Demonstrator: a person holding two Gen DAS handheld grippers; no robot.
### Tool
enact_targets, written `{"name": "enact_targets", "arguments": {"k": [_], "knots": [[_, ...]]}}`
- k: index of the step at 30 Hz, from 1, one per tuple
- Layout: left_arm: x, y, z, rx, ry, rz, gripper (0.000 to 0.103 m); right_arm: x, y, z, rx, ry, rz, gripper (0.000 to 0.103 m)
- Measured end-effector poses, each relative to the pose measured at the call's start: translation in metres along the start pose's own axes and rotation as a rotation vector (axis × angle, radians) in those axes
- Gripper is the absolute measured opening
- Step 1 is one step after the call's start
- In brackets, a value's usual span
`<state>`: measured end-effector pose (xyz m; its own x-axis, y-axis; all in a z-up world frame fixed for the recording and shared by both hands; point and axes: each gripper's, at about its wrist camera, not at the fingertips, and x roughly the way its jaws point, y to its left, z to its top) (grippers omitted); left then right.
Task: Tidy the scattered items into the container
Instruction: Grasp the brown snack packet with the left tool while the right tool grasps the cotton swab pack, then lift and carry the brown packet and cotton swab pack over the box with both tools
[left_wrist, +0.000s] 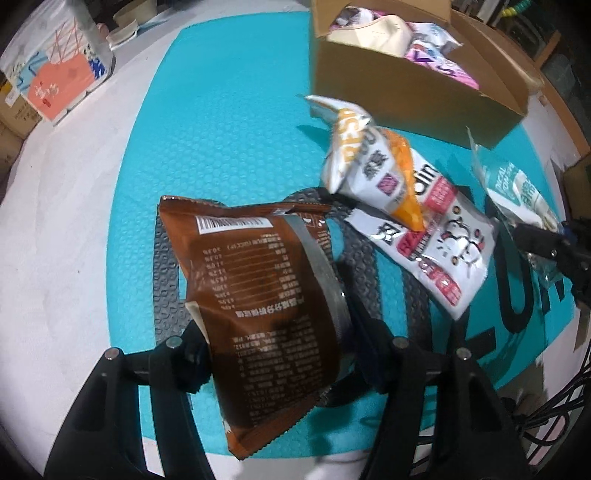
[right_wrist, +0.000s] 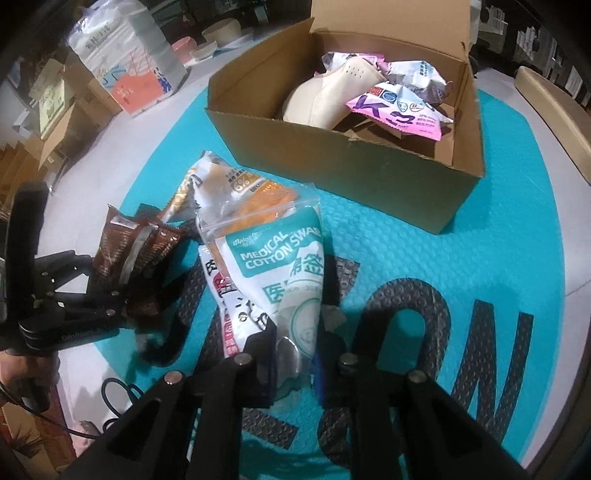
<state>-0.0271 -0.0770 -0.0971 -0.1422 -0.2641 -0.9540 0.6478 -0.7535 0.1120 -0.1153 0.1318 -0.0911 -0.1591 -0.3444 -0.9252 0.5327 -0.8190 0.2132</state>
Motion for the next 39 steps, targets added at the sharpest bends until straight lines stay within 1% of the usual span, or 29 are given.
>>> {"name": "enact_targets", "arguments": {"k": [2,3,7,9,13,16,23,27,31,39], "knots": [[-0.006,-0.006,0.001,0.017,-0.007,0.003,0.061,-0.005,0.001,-0.002,0.001,-0.006,0.001,0.014],[-0.011,0.006,-0.007,0.024,-0.01,0.003,0.061,-0.008,0.0,-0.005,0.0,-0.007,0.005,0.014],[-0.021,-0.006,-0.012,0.046,-0.015,0.009,0.062,-0.02,-0.001,-0.012,0.011,-0.016,0.012,0.014],[-0.021,-0.015,-0.025,0.055,-0.015,0.01,0.062,-0.022,-0.001,-0.014,0.015,-0.012,0.017,0.014],[-0.028,-0.019,-0.024,0.085,-0.015,0.004,0.062,-0.026,-0.001,-0.02,0.027,-0.011,0.021,0.014],[-0.038,-0.035,-0.03,0.105,-0.017,-0.006,0.062,-0.03,-0.004,-0.024,0.044,-0.01,0.026,0.014],[-0.054,-0.059,-0.033,0.16,-0.035,-0.032,0.062,-0.04,-0.009,-0.029,0.071,-0.013,0.035,0.014],[-0.06,-0.066,-0.028,0.191,-0.043,-0.046,0.062,-0.048,-0.01,-0.029,0.069,-0.026,0.031,0.014],[-0.066,-0.07,-0.02,0.216,-0.054,-0.038,0.062,-0.057,-0.011,-0.026,0.067,-0.04,0.03,0.014],[-0.088,-0.083,0.004,0.301,-0.124,-0.016,0.062,-0.076,-0.009,-0.011,0.047,-0.074,0.032,0.014]]}}
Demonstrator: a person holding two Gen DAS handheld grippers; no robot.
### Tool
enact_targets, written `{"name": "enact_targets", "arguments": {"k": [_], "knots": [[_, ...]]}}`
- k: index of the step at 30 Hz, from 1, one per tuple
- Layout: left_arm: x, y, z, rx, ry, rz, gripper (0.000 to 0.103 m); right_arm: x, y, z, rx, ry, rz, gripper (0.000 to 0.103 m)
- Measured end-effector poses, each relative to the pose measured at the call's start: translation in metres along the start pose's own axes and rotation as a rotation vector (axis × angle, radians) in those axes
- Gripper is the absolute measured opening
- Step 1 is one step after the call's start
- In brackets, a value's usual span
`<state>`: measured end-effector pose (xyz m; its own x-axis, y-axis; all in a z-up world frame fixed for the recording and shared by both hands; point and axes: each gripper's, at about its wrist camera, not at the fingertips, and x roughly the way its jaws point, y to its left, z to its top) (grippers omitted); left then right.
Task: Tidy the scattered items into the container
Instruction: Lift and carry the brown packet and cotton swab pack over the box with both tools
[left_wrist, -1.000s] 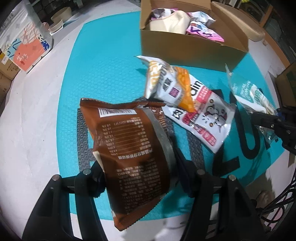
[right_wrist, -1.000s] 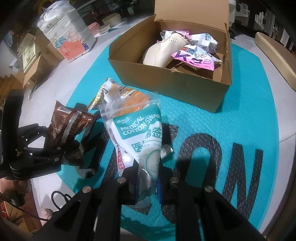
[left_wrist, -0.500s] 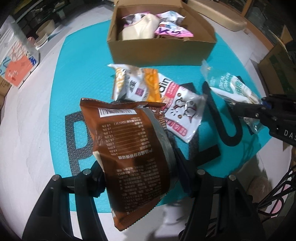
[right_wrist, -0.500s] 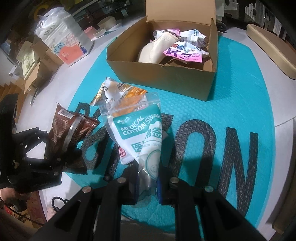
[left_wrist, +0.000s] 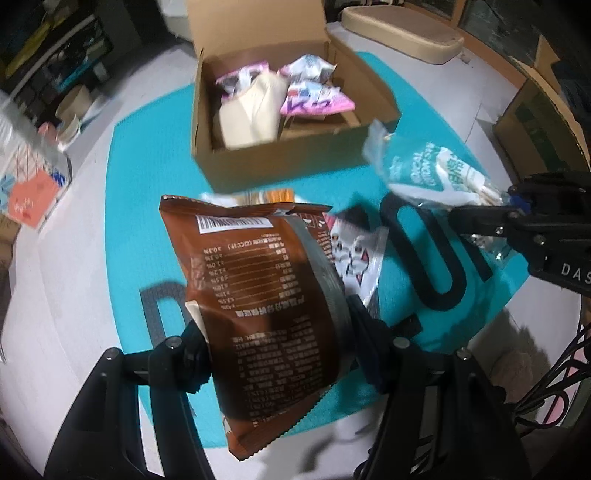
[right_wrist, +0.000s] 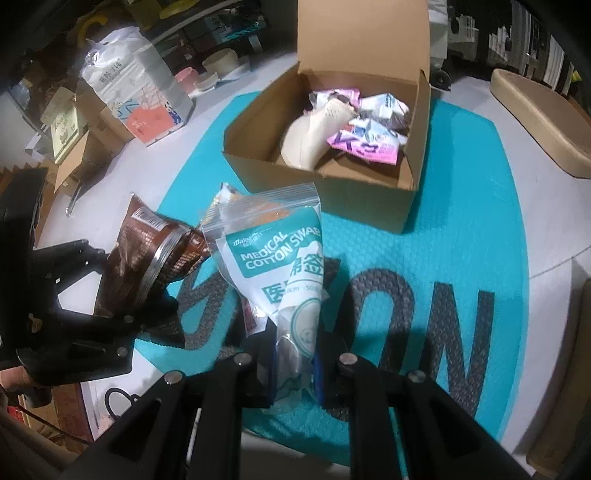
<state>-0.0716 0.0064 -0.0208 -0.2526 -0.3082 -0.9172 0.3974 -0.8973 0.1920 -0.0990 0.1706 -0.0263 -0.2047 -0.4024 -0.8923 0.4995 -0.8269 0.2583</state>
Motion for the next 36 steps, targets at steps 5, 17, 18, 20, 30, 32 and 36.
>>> {"name": "enact_targets", "arguments": {"k": [5,17,18,20,30,32,36], "knots": [[-0.006,-0.001,0.028,0.026,-0.048,0.008,0.062,-0.007,-0.001,0.02,-0.019,-0.027,0.004,0.014],[-0.005,0.008,0.112,0.094,-0.143,0.081,0.062,-0.011,-0.019,0.093,-0.06,-0.1,-0.034,0.014],[-0.004,0.011,0.119,0.089,-0.143,0.08,0.062,-0.011,-0.022,0.1,-0.059,-0.106,-0.039,0.014],[0.001,0.016,0.134,0.087,-0.141,0.076,0.062,-0.01,-0.027,0.111,-0.057,-0.115,-0.045,0.014],[0.024,0.026,0.187,0.093,-0.138,0.136,0.062,0.005,-0.055,0.165,-0.018,-0.115,-0.066,0.014],[0.03,0.023,0.196,0.122,-0.148,0.173,0.062,0.009,-0.058,0.173,-0.014,-0.116,-0.072,0.014],[0.048,0.027,0.213,0.122,-0.126,0.181,0.062,0.02,-0.065,0.194,-0.007,-0.106,-0.086,0.014]]}}
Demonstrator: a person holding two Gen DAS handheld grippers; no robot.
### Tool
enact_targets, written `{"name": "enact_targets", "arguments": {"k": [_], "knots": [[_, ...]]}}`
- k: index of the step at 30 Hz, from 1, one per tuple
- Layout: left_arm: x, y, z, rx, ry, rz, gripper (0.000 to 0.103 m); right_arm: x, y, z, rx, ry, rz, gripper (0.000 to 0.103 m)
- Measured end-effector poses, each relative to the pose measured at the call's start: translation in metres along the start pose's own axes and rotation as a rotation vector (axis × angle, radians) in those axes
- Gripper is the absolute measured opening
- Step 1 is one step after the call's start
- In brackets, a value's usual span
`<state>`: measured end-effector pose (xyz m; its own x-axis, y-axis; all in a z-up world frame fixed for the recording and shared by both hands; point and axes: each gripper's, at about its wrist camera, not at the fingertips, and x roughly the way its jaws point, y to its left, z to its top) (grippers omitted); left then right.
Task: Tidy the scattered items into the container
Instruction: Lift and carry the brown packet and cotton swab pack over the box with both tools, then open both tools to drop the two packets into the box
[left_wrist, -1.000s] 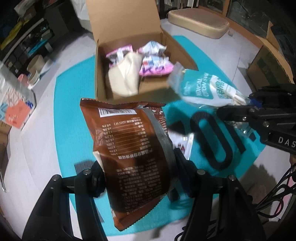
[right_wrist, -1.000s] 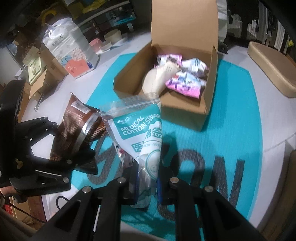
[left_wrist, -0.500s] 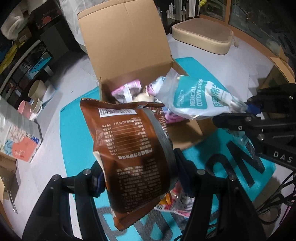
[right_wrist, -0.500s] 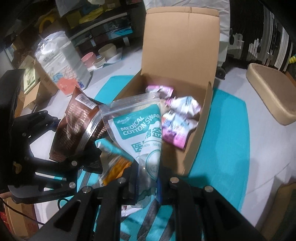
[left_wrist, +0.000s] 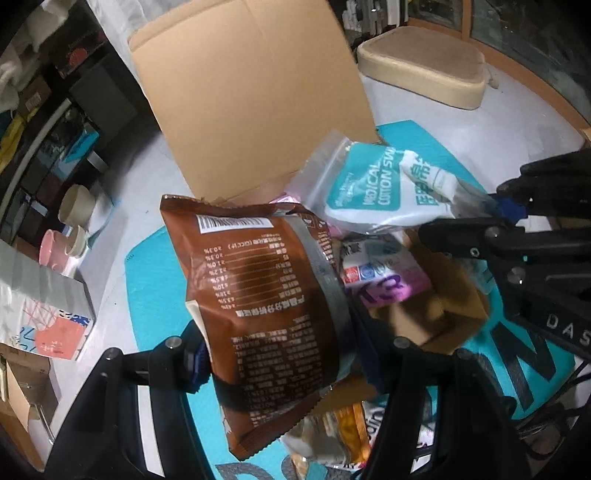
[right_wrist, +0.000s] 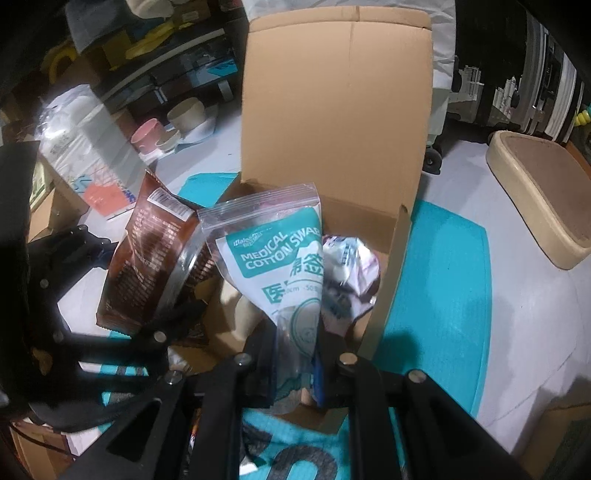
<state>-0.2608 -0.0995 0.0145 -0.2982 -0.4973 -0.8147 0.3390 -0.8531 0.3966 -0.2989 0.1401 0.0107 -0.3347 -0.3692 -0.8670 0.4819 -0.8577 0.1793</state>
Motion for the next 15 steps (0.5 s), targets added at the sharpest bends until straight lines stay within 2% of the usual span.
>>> {"name": "enact_targets", "arguments": {"k": [5,8,9,10,11,12,14,15], "knots": [[0.018,0.006,0.014,-0.012,-0.013,0.006,0.062,0.023,-0.005,0.019,0.024,0.033,-0.013,0.014],[0.026,0.01,0.018,-0.026,-0.016,-0.019,0.064,0.036,-0.011,0.024,0.048,0.048,-0.001,0.016],[0.029,0.01,0.019,-0.027,-0.007,-0.034,0.066,0.039,-0.013,0.025,0.055,0.05,0.001,0.018],[0.032,0.01,0.019,-0.028,0.012,-0.044,0.077,0.042,-0.014,0.026,0.063,0.056,0.0,0.02],[0.035,0.009,0.019,-0.028,0.039,-0.033,0.086,0.047,-0.017,0.026,0.068,0.068,-0.008,0.031],[0.038,0.007,0.019,-0.027,0.056,-0.007,0.1,0.049,-0.019,0.025,0.072,0.074,-0.028,0.053],[0.034,0.005,0.017,-0.015,0.035,-0.004,0.103,0.048,-0.022,0.024,0.08,0.055,-0.058,0.074],[0.033,0.004,0.016,-0.013,0.031,-0.012,0.103,0.045,-0.024,0.022,0.085,0.028,-0.053,0.08]]}}
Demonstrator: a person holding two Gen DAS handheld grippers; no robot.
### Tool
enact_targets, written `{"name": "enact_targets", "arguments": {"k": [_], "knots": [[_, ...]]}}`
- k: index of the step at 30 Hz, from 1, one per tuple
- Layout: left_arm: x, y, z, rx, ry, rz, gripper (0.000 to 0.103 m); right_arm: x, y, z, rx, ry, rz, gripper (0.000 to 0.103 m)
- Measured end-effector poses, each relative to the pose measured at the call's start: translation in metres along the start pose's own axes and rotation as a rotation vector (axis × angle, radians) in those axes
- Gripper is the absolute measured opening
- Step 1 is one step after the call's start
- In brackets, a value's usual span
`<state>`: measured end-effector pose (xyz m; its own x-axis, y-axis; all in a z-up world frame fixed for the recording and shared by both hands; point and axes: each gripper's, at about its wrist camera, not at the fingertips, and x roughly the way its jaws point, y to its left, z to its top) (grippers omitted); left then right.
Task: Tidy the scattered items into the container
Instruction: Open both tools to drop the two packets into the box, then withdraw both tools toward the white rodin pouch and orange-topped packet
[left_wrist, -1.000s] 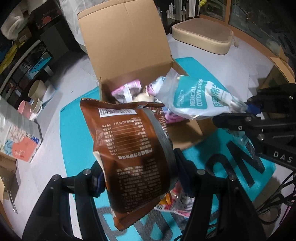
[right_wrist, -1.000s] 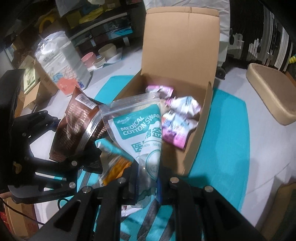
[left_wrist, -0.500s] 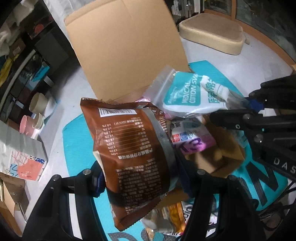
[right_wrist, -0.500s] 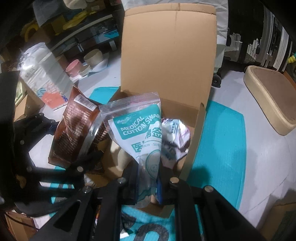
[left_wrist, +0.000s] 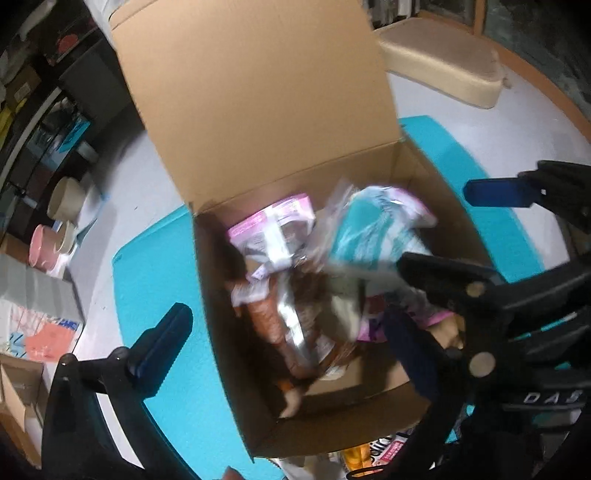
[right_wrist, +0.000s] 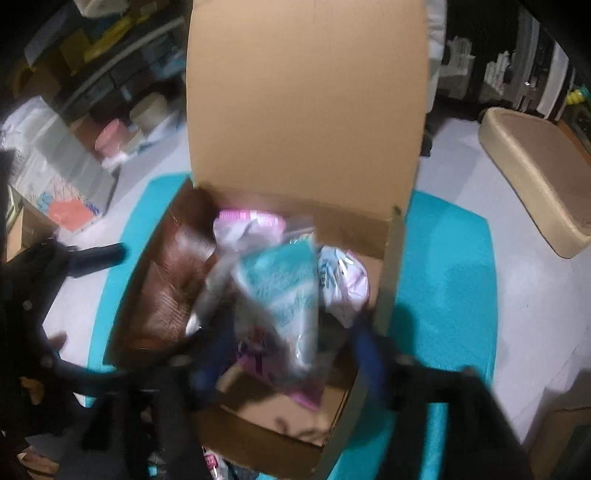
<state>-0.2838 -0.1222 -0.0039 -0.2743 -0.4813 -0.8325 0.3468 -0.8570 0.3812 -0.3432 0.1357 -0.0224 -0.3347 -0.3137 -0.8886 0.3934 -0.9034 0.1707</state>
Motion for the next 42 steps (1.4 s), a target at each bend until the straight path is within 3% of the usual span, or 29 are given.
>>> {"name": "enact_targets", "arguments": {"k": [13,25,32,42], "knots": [[-0.043,0.003,-0.021,0.035,-0.03,0.048,0.103,-0.029,-0.001,-0.01,-0.001,-0.037,-0.009,0.082],[-0.103,0.024,-0.053,-0.015,-0.047,0.078,0.103,-0.08,0.034,-0.028,-0.13,-0.078,-0.007,0.082],[-0.125,0.024,-0.08,-0.008,-0.033,0.123,0.103,-0.101,0.057,-0.049,-0.201,-0.094,0.008,0.082],[-0.136,0.006,-0.115,-0.039,-0.01,0.113,0.103,-0.111,0.083,-0.09,-0.257,-0.073,0.024,0.082]]}}
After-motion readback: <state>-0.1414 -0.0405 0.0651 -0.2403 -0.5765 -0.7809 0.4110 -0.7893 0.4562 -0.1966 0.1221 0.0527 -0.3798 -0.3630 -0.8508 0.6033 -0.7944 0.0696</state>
